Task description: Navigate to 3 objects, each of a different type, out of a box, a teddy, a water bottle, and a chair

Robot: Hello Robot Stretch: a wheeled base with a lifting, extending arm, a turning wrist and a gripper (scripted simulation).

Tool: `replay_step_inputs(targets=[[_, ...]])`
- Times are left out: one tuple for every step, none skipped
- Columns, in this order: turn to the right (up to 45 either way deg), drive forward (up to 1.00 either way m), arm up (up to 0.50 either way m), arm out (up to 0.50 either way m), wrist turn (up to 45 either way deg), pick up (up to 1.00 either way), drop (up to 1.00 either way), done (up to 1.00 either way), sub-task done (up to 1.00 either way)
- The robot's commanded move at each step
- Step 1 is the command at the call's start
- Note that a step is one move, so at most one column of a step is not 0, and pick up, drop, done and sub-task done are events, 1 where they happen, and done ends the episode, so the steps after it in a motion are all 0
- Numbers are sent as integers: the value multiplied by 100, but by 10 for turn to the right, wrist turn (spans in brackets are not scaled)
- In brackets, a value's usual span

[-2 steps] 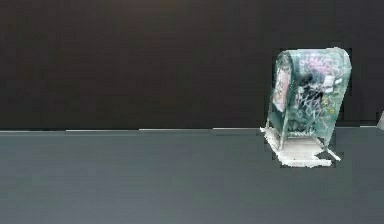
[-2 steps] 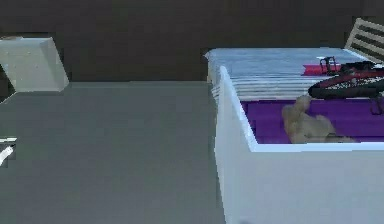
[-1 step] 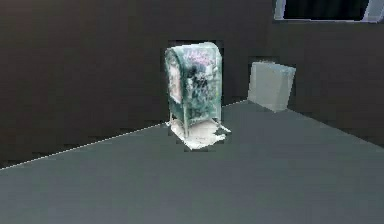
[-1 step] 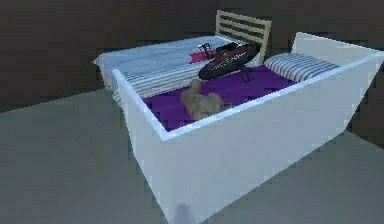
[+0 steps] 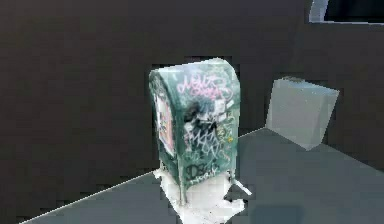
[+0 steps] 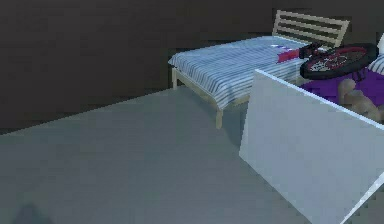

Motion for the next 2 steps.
replay_step_inputs(targets=[[240, 0, 0, 0, 0, 0, 0, 0, 0], [0, 5, 0, 0, 0, 0, 0, 0, 0]])
